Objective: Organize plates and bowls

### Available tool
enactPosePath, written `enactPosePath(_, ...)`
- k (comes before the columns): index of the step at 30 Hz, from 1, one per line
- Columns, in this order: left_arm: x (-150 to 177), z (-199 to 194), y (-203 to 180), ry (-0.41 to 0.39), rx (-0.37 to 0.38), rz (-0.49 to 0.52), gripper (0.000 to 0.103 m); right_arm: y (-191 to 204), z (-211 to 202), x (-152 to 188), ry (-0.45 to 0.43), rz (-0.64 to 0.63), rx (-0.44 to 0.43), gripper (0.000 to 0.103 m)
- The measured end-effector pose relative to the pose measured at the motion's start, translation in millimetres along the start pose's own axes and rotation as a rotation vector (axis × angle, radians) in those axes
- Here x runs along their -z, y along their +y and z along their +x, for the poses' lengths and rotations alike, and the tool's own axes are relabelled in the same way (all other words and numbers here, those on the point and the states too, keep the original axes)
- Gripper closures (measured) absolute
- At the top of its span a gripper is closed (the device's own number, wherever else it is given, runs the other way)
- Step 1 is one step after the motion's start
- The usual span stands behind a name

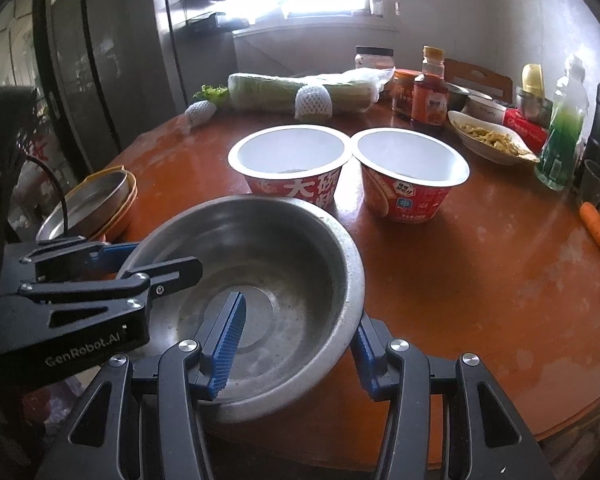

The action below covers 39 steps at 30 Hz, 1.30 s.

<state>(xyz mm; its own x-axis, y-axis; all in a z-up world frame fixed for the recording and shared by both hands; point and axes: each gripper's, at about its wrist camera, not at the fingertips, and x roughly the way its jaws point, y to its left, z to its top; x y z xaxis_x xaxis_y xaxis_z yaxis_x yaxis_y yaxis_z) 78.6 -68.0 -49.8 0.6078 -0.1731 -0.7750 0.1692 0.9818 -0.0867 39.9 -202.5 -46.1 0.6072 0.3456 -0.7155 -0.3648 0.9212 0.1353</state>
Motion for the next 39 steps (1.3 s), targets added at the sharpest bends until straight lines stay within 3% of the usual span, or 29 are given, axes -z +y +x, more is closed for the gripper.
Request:
enactPosePath(9, 0, 2, 0, 0.006, -0.005, 0.003, 0.064, -6, 3, 1, 0.005, 0.039, -0.034, 0.050)
enactPosePath(22, -3, -8, 5, -0.024, -0.001, -0.027, 0.054, -12, -2, -1, -0.026, 0.060, -0.023, 0.028)
enactPosePath(33, -10, -27, 12, -0.067, 0.016, -0.047, 0.048, -19, -27, -17, -0.129, 0.060, -0.011, 0.022)
enactPosePath(39, -25, -34, 20, -0.097, 0.010, -0.050, 0.045, -21, -28, -35, -0.134, 0.096, -0.066, 0.019)
